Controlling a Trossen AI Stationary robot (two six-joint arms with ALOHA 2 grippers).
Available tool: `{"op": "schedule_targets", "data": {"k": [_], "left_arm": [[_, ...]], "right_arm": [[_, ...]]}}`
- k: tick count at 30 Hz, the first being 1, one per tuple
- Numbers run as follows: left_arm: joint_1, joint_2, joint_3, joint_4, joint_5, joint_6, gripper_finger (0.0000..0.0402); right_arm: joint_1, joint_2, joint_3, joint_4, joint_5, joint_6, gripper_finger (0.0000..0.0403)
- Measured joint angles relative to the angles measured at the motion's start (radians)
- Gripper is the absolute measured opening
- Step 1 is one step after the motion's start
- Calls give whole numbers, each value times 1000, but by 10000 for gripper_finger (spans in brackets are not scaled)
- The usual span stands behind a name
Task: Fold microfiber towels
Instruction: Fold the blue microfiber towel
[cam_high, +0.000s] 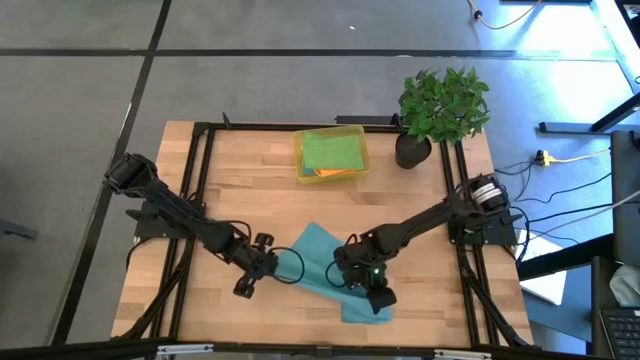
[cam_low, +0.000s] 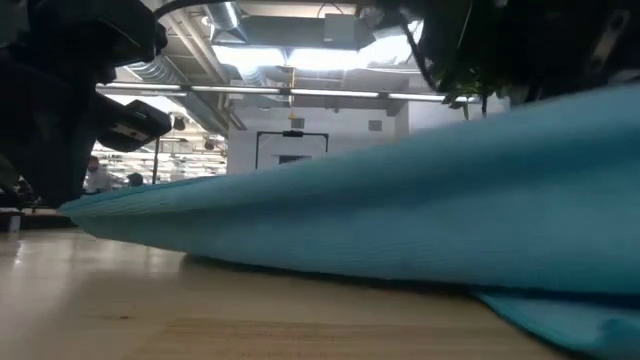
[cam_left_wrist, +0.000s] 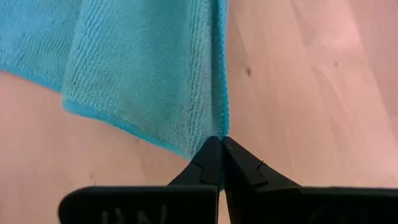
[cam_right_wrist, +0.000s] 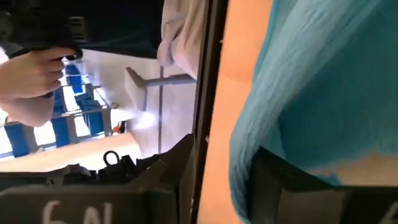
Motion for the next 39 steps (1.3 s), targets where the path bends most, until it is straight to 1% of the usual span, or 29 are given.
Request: {"op": "schedule_targets", "data": {"k": [6, 19, 23, 26, 34, 39], "left_arm": [[1, 0, 0, -9, 2, -1, 0], [1, 0, 0, -8, 1, -4, 0], [1, 0, 0, -7, 1, -5, 0], [1, 0, 0, -7, 1, -9, 0], [1, 0, 0, -6, 1, -11, 0], [1, 0, 0, -6, 1, -29, 0]], "right_arm": [[13, -67, 0, -8, 69, 3, 112], [101, -70, 0, -3, 93, 81, 112], [115, -70, 0, 1, 140, 78, 113], [119, -70, 0, 32, 144, 83, 113], [121, -70, -1, 172, 148, 164, 113], [121, -70, -10, 167, 260, 213, 113]]}}
